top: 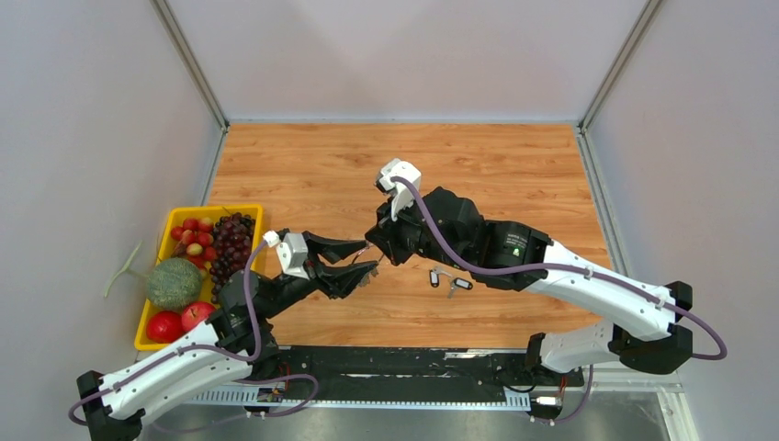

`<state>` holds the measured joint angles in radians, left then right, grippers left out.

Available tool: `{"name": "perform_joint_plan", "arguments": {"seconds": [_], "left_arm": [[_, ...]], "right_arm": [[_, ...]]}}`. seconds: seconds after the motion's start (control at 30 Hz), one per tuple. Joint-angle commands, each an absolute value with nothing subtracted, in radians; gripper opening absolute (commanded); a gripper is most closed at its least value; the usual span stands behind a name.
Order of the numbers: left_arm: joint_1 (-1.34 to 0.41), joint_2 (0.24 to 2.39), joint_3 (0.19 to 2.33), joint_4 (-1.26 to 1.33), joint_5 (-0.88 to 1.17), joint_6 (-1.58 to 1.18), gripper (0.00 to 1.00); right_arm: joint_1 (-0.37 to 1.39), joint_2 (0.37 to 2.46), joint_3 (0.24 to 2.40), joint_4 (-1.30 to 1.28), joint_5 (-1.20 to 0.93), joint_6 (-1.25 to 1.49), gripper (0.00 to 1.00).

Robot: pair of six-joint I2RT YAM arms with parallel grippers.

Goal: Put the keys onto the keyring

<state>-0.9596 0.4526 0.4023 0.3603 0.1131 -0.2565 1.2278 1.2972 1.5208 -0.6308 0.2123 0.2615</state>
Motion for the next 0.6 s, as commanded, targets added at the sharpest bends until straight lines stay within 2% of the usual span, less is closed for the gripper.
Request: {"name": "perform_joint_plan", "arguments": {"seconds": [0.0, 0.3, 0.57], "left_arm": [[-0.957, 0.489, 0.418, 0.418, 0.069, -0.215, 0.59], [-0.956, 0.556, 0.427, 0.508, 0.082, -0.168, 0.55], [-0.956, 0.564, 0.436, 0.565, 0.123, -0.168, 0.58]], "right_arm": [[1.239, 1.251, 1.535, -0.583, 0.290, 0.289, 0.00], [1.241, 1.230, 1.514, -0.590, 0.339, 0.296, 0.00], [1.242, 1.227, 1.504, -0.593, 0.367, 0.304, 0.00]]}}
